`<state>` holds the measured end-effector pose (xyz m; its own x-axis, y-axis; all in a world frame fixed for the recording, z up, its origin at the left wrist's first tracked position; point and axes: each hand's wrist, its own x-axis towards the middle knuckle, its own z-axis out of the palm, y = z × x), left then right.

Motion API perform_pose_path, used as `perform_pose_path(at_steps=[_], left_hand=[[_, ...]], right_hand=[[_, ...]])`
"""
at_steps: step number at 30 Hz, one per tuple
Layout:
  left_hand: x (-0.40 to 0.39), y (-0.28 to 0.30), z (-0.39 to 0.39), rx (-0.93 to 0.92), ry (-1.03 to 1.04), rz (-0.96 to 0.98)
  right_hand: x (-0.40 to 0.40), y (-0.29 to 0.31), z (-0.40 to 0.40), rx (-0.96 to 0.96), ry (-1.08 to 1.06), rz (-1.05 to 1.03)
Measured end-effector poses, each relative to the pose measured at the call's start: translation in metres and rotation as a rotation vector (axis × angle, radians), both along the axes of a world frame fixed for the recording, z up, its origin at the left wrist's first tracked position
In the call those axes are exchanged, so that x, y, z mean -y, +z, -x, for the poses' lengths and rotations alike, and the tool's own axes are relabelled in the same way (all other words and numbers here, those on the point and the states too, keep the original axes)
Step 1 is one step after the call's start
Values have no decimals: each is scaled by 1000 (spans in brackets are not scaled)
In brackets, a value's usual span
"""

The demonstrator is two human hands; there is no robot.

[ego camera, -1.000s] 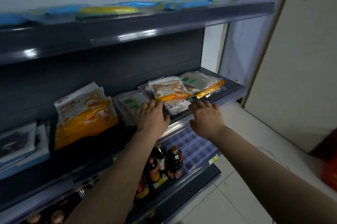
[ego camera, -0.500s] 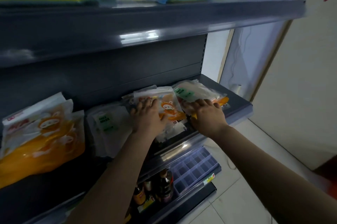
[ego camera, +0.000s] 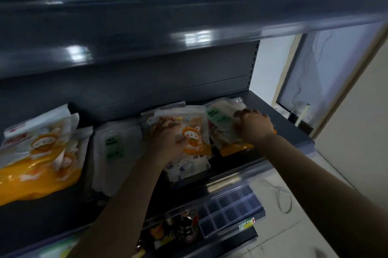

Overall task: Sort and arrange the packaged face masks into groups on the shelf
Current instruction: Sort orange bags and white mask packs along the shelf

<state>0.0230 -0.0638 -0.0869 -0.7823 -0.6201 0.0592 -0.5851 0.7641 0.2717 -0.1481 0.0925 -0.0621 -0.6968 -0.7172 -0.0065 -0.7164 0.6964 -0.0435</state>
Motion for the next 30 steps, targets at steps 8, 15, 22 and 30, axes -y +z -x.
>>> perform_pose_path(at_steps=[8, 15, 22, 30], left_hand=[[-13, -5, 2, -135, 395, -223], [-33, 0, 1, -434, 577, -314], [-56, -3, 0, -801, 682, -367], [-96, 6, -28, -1136, 770, -425]], right_hand=[[-4, -6, 40, 222, 15, 123], [-8, -9, 61, 375, 39, 474], [-10, -16, 75, 511, 62, 604], [-14, -7, 69, 771, 181, 1020]])
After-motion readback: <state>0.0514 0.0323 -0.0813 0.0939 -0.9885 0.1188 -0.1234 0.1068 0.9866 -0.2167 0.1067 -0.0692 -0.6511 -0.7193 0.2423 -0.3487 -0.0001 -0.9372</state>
